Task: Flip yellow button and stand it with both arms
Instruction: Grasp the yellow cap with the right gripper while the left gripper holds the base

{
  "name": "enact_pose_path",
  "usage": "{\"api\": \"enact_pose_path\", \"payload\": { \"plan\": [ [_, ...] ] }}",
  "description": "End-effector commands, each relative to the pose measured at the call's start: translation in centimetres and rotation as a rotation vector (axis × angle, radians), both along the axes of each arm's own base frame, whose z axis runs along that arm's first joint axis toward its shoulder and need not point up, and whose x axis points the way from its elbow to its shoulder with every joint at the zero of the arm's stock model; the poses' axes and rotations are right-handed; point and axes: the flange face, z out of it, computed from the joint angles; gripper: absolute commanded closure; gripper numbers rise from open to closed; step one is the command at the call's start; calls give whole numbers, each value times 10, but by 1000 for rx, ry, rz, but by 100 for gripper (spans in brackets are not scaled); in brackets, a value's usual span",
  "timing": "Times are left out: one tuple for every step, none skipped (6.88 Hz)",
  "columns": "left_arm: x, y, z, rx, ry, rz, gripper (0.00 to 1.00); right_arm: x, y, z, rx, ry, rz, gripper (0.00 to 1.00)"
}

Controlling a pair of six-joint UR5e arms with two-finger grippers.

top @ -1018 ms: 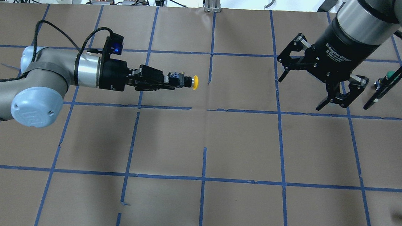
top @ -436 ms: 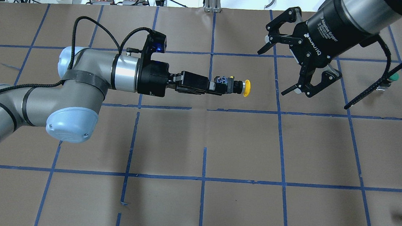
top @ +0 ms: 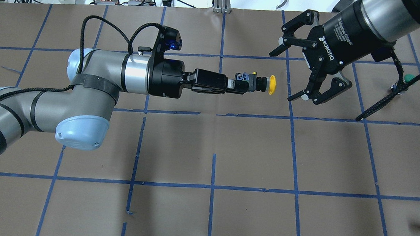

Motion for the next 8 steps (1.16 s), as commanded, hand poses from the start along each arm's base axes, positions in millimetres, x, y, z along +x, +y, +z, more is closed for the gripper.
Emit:
{"api": "enact_pose_path", "payload": {
  "plan": [
    [-1,-1,6,-6,40,0,100,3,5,-10,41,-33,-27,0],
    [-1,0,8,-9,44,-2,100,6,6,-6,44,-66,-40,0],
    [-2,1,9,-10,44,-3,100,7,9,-7,54,-67,-39,1],
    [-1,1,10,-12,44,-2,100,7,8,-5,51,-65,-39,6],
    [-1,1,9,-10,44,-2,100,5,6,-3,42,-63,-40,16],
    [-1,1,8,-9,44,-2,100,4,5,-4,37,-57,-40,25],
    [-3,3,9,-9,45,-5,100,5,5,-4,37,-63,-40,36],
    [-3,4,9,-9,45,-6,100,4,5,-3,32,-68,-38,57]
  ]
}}
